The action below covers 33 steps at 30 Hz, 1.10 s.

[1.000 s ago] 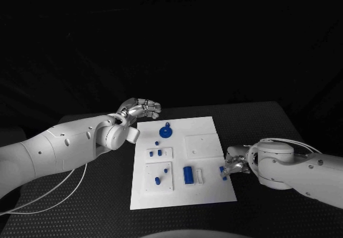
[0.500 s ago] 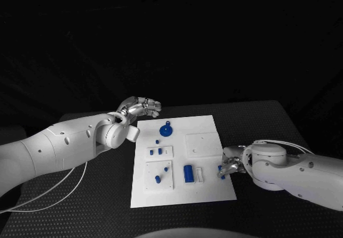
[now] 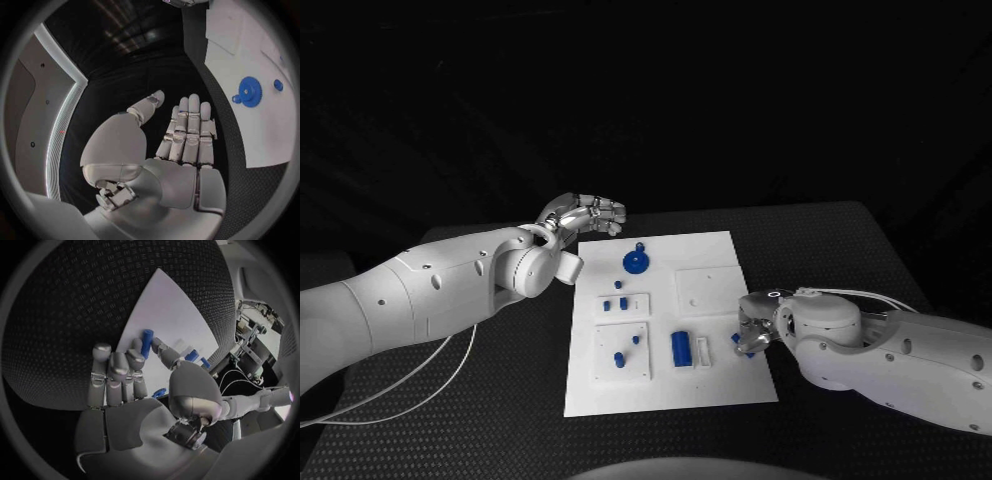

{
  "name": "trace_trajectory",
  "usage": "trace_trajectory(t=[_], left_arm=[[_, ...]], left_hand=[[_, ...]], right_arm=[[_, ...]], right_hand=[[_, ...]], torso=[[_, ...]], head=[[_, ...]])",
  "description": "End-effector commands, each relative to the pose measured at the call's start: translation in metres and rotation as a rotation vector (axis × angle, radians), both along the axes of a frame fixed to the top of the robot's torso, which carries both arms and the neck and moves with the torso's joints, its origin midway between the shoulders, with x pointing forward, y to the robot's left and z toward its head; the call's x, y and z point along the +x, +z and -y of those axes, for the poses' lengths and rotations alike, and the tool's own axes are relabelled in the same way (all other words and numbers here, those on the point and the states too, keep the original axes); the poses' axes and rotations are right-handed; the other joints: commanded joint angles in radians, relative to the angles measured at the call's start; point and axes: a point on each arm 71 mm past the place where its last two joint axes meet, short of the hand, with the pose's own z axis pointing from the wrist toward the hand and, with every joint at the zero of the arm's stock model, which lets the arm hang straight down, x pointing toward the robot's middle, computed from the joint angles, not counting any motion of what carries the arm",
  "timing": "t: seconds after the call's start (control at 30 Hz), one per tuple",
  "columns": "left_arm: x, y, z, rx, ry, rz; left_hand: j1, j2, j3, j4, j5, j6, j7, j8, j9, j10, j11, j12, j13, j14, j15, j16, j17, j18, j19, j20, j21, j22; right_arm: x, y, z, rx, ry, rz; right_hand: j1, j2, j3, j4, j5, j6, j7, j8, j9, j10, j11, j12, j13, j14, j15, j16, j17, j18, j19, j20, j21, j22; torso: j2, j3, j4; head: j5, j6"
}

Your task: Assemble the parts on the task board

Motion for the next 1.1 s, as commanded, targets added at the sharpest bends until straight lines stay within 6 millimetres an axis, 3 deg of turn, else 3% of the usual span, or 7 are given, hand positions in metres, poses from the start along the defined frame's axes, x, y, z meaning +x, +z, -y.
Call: trace_trajectory(t=[0.03,0.37,0.4,0.47,0.5,0.67,1.1], left_arm=[[-0.001,0.001,0.002,-0.013,-0.017,0.0],[-0.001,0.001,0.002,-0.012,-0.017,-0.003],[-0.001,0.001,0.002,-0.012,-0.017,-0.003],[-0.001,0.001,0.002,-0.013,-0.018,-0.003],[-0.001,0.001,0.002,-0.013,-0.018,-0.003],[-0.001,0.001,0.001,-0.012,-0.018,-0.004],[-0.001,0.001,0.002,-0.012,-0.019,-0.004]], left_hand=[[-0.013,0.0,0.001,0.005,-0.003,-0.007,0.001,0.005,-0.002,-0.006,-0.002,0.001,-0.002,0.003,0.004,-0.005,0.002,0.005,0.001,0.006,-0.005,0.002],[-0.013,0.0,0.001,0.005,-0.003,-0.008,0.001,0.004,-0.002,-0.006,-0.002,0.001,-0.002,0.003,0.004,-0.006,0.002,0.005,0.001,0.006,-0.005,0.002],[-0.013,0.0,0.001,0.006,-0.003,-0.008,0.001,0.004,-0.002,-0.006,-0.002,0.001,-0.002,0.003,0.004,-0.006,0.002,0.005,0.001,0.006,-0.005,0.002],[-0.013,0.0,0.001,0.006,-0.003,-0.008,0.001,0.004,-0.002,-0.006,-0.002,0.001,-0.002,0.003,0.004,-0.006,0.003,0.005,0.001,0.006,-0.005,0.002],[-0.013,0.001,0.001,0.006,-0.003,-0.009,0.001,0.004,-0.002,-0.006,-0.002,0.001,-0.002,0.003,0.004,-0.006,0.003,0.005,0.001,0.006,-0.006,0.002],[-0.013,0.001,0.001,0.006,-0.003,-0.01,0.002,0.004,-0.003,-0.006,-0.002,0.001,-0.002,0.003,0.004,-0.006,0.004,0.005,0.001,0.006,-0.006,0.003],[-0.012,0.0,0.001,0.006,-0.003,-0.01,0.002,0.003,-0.003,-0.006,-0.002,0.002,-0.002,0.004,0.004,-0.007,0.005,0.005,0.001,0.005,-0.006,0.004]], right_arm=[[-0.001,-0.006,0.003,-0.058,0.025,0.03],[-0.005,-0.012,0.011,0.044,-0.078,-0.07],[-0.006,-0.013,0.012,0.073,-0.105,-0.1],[-0.008,-0.014,0.012,0.107,-0.129,-0.133],[-0.008,-0.014,0.011,0.12,-0.134,-0.139],[-0.011,-0.013,0.007,0.184,-0.157,-0.157],[-0.018,-0.007,-0.004,0.363,-0.247,-0.189]], right_hand=[[0.02,0.005,0.013,-0.003,-0.005,-0.01,0.002,-0.008,-0.278,-0.001,-0.001,0.003,0.0,0.001,-0.002,0.005,-0.002,0.013,-0.002,0.001,0.007,0.01],[0.045,0.005,0.032,-0.017,-0.005,-0.012,0.004,-0.011,-0.277,0.0,0.001,0.002,-0.001,0.001,0.0,0.006,-0.004,0.013,-0.003,0.003,0.008,0.01],[0.062,0.026,0.056,-0.013,-0.002,-0.019,0.005,-0.015,-0.28,-0.002,0.002,0.0,-0.002,0.0,0.0,0.004,-0.005,0.013,-0.005,0.002,0.004,0.009],[0.062,0.03,0.084,0.001,-0.002,-0.019,0.009,-0.018,-0.282,-0.002,0.006,-0.001,-0.003,0.0,0.004,0.003,-0.008,0.013,-0.006,0.008,0.002,0.007],[0.061,0.044,0.097,0.005,-0.002,-0.019,0.009,-0.02,-0.283,-0.002,0.006,-0.002,-0.004,0.0,0.005,0.002,-0.009,0.013,-0.006,0.01,0.002,0.007],[0.041,0.058,0.122,0.011,-0.001,-0.014,0.01,-0.021,-0.285,0.0,0.007,-0.001,-0.005,0.001,0.008,0.004,-0.012,0.013,-0.006,0.016,0.005,0.009],[0.001,0.054,0.123,0.015,0.001,0.0,0.005,-0.018,-0.286,0.006,0.003,0.002,-0.006,0.004,0.005,0.007,-0.015,0.013,-0.001,0.016,0.01,0.011]], torso=[[0.0,-0.0006,-0.0003],[0.0,-0.0002,-0.0006],[0.0,0.0,-0.0007],[0.0,0.0003,-0.0006],[0.0,0.0005,-0.0008],[0.0,0.001,-0.0013],[0.0,0.0008,-0.0012]], head=[[0.001,-0.001],[0.001,-0.003],[0.002,-0.003],[0.002,-0.003],[0.003,-0.004],[0.006,-0.004],[0.006,-0.006]])
